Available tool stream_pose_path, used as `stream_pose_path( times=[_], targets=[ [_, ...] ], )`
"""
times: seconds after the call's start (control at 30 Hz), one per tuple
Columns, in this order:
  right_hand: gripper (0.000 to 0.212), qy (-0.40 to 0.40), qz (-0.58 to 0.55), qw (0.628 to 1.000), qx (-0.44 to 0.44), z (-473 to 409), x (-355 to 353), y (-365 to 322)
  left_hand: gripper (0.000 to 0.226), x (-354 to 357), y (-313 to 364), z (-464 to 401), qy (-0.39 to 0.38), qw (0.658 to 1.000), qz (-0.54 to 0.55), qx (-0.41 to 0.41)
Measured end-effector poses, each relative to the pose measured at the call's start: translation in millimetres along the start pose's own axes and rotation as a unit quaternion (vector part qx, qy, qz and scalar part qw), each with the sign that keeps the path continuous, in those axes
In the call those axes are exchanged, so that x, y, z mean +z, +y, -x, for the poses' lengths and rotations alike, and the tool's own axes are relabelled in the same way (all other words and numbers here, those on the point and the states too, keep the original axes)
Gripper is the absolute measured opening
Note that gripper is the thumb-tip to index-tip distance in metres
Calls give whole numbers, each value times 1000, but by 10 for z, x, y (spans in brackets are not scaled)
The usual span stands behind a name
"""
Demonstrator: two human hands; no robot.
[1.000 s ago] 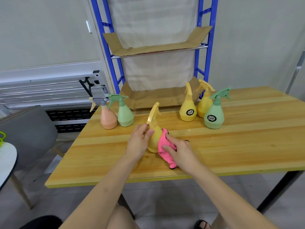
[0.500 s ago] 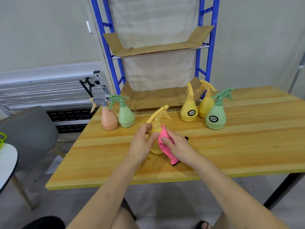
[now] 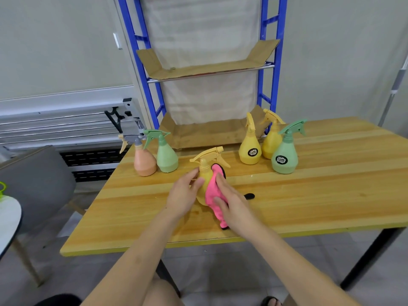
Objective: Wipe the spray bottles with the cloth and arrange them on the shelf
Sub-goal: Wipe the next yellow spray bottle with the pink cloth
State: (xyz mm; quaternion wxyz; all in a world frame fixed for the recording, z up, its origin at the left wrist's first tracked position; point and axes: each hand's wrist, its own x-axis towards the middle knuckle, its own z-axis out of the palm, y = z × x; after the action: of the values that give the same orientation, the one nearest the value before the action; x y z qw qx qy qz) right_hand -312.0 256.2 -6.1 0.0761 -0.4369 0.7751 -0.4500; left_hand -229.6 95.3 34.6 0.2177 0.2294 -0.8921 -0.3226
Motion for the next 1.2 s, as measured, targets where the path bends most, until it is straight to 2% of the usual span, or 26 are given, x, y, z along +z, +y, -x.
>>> stream_pose_path(
  times=[0.1, 0.2, 0.33, 0.43, 0.5, 0.63, 0.73, 1.03, 1.13, 1.2],
  targets=[
    [72, 8, 4, 1000, -13, -146, 11, -70, 50, 1, 14, -4, -10, 1000, -3, -7],
    [65, 8, 15, 1000, 1, -259, -9, -88, 53, 9, 15, -2, -11, 1000, 4, -10],
    [59, -52, 50, 996, 54, -288, -96, 32, 54, 34, 36, -1, 10, 1000, 12, -14],
    [63, -80, 90, 991, 59, -229, -155, 93, 46, 34, 25, -17, 3, 1000, 18, -15],
    [64, -70, 87, 992, 55, -206, -134, 95, 46, 25, 5, -22, -6, 1000, 12, -11],
    [63, -11, 11, 1000, 20, -219, -10, 11, 50, 29, 10, -32, -22, 1000, 7, -6],
    [63, 6, 15, 1000, 0, -242, 28, -59, 51, 31, 7, -46, -26, 1000, 0, -9],
    [64, -78, 112, 989, 50, -178, -144, 84, 47, 93, 67, -9, -22, 999, -10, -30],
    [64, -86, 97, 989, 69, -155, -206, 101, 55, 70, 98, 3, -35, 998, 36, -39],
    [64, -84, 87, 990, 69, -130, -222, 89, 58, 90, 155, 13, -9, 998, 59, -29]
  ],
)
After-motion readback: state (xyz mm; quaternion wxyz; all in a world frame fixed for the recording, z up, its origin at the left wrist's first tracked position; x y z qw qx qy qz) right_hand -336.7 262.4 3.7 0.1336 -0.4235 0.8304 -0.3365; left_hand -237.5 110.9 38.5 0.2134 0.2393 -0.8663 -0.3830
